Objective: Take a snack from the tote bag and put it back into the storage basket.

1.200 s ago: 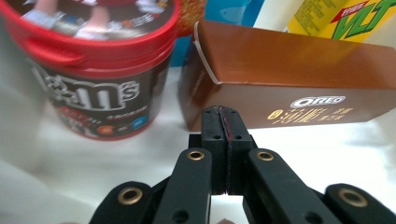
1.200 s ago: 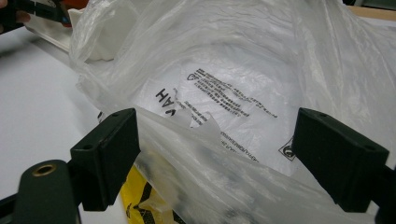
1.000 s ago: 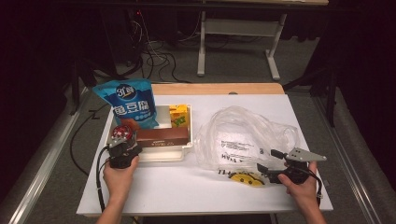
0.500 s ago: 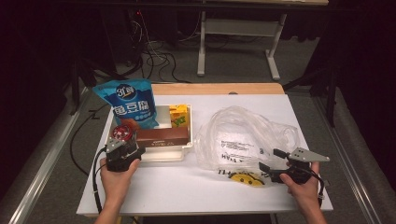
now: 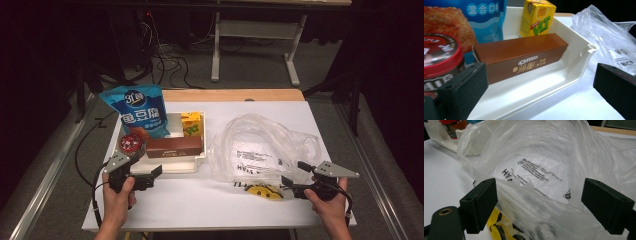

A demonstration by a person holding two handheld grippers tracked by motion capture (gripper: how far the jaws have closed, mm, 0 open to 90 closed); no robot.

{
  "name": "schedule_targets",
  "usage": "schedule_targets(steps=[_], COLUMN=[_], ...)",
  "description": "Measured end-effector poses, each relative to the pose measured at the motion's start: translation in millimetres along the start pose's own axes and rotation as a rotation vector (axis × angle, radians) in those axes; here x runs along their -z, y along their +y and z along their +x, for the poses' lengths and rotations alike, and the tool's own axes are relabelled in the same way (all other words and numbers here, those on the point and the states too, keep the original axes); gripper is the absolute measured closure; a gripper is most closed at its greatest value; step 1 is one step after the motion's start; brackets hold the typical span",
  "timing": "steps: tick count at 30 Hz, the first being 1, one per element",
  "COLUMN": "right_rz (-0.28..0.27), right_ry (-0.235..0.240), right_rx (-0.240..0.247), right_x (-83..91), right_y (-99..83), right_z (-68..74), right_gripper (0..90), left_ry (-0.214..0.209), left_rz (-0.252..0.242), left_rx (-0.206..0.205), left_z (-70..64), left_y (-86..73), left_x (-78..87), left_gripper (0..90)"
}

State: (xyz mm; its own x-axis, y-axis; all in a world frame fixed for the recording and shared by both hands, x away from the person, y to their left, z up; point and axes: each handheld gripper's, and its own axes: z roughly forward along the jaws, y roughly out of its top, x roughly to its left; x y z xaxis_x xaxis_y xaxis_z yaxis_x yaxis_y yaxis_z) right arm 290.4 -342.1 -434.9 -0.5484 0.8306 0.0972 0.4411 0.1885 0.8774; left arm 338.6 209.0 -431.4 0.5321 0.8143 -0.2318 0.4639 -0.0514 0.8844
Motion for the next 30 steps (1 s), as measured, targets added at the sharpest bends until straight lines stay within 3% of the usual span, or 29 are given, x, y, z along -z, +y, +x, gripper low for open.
schedule_targets(steps=[9, 12, 30], right_rz=[0.016, 0.007, 0.005], right_ry=[-0.023, -0.031, -0.078], right_rx=[-0.011, -0.014, -0.047], right_x=[10.3, 15.0, 38.3], right_y=[-9.1, -11.4, -24.5], right_z=[-4.5, -6.8, -19.8], right_gripper=[13.1, 13.0, 4.4], left_ry=[0.051, 0.062, 0.092], left_rz=[0.002, 0.006, 0.011], left_rx=[0.015, 0.001, -0.001], left_z=[8.2, 11.2, 28.6], left_y=[-12.2, -16.2, -32.4], left_x=[16.6, 21.6, 49.4], left_gripper=[0.3, 0.3, 0.3])
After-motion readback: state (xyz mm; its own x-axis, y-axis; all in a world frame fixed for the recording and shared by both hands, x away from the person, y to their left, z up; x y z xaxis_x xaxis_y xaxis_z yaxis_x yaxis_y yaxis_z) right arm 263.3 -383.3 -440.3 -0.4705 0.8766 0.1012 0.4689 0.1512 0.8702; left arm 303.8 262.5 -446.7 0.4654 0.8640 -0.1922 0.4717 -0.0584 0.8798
